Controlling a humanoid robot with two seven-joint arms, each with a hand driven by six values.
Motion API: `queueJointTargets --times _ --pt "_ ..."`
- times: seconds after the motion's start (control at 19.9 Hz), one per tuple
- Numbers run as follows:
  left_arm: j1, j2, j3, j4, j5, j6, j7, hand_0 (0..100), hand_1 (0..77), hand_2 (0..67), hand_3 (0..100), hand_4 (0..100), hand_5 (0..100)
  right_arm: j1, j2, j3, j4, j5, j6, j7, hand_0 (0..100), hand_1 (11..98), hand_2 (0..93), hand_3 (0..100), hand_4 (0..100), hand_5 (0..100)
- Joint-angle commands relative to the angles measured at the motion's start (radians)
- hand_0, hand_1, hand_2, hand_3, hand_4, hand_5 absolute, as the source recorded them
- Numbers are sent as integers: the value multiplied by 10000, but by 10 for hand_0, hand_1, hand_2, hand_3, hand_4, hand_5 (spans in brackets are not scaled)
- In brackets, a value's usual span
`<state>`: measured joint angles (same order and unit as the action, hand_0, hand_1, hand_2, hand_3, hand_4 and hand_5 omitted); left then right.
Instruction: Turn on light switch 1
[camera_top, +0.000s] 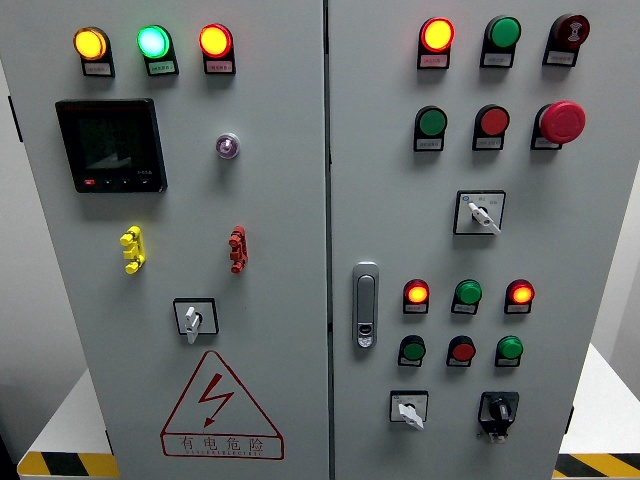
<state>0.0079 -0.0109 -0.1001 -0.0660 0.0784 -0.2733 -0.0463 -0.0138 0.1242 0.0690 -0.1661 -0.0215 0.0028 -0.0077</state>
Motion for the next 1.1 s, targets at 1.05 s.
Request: queueJointTargets --times 1.05 --pt "-17 -167 -8350 -76 7906 -28 19 0 33 23 0 0 15 0 0 0 4 0 3 0 0 196 0 194 192 106"
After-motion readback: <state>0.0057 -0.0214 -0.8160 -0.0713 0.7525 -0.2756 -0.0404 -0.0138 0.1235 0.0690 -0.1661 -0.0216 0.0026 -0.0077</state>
